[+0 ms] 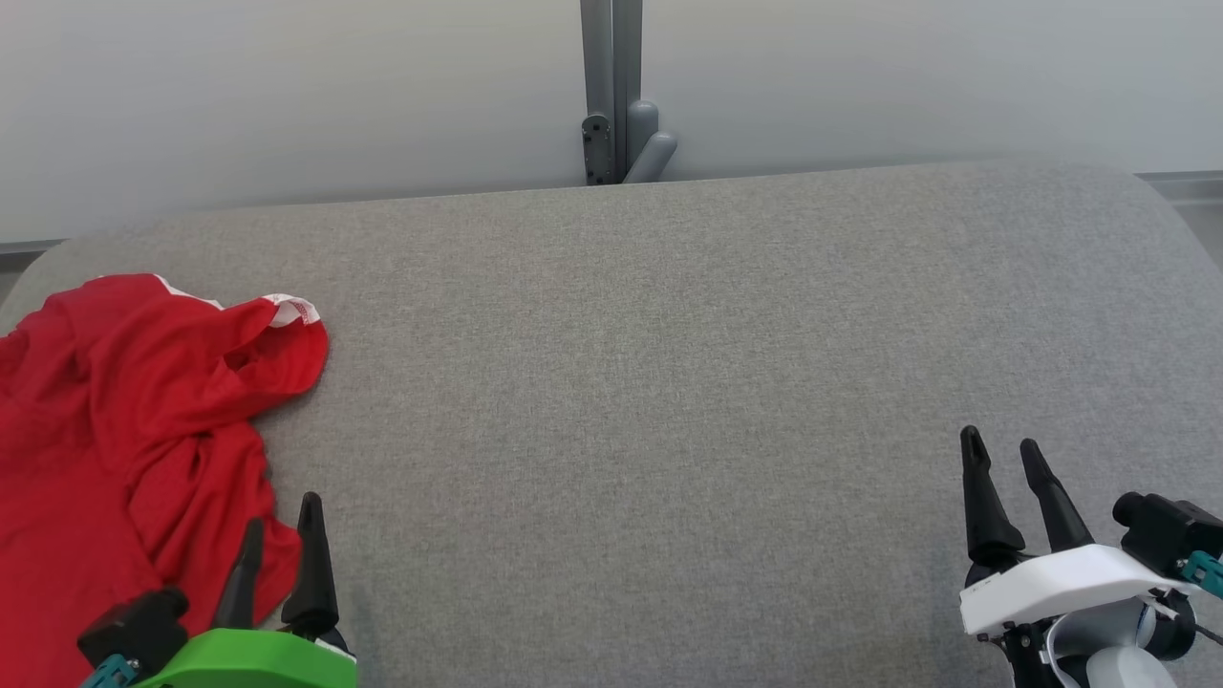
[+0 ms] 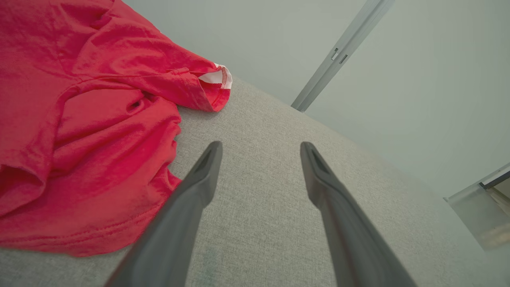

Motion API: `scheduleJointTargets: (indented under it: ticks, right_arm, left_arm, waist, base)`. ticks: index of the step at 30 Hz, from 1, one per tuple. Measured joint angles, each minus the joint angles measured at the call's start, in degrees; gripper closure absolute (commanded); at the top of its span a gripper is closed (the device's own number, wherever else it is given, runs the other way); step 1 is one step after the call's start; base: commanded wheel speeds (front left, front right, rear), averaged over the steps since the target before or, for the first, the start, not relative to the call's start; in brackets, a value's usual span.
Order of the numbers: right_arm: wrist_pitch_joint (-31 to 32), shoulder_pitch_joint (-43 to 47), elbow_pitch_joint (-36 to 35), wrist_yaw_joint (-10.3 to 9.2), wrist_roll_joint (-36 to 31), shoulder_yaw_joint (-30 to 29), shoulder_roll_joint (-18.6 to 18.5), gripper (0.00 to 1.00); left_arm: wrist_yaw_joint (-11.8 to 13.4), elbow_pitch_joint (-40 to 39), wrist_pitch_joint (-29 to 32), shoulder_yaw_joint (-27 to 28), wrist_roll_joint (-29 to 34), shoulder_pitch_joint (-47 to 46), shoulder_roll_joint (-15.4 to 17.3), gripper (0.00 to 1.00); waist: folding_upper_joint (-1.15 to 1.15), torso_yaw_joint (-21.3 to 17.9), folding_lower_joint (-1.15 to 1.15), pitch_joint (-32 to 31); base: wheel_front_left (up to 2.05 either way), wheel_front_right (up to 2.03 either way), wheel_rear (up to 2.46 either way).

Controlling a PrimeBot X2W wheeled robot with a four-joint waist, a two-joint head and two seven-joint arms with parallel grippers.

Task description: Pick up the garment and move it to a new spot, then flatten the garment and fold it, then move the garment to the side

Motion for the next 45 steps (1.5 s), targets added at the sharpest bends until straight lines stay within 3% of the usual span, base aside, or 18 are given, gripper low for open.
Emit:
scheduleJointTargets:
  ticks: [33,45]
  right_arm:
    - [-4.57,2.1,-1.85,0.01,-20.29,0.0,-0.2,0.0]
    - [-5.94,2.6,-2.23,0.01,-24.81,-0.46,-0.25,0.0]
  left_arm:
    - [-0.21,-0.97,-4.57,0.07,17.7,1.59,0.67,0.0]
    - [-0.27,-0.08,-6.0,0.62,22.41,1.87,1.2,0.0]
  waist:
    - [0.0,-0.2,0.0,0.16]
    - [0.0,-0.3,0.0,0.11]
  base:
    - [0.0,0.0,0.0]
    - [0.0,0.0,0.0]
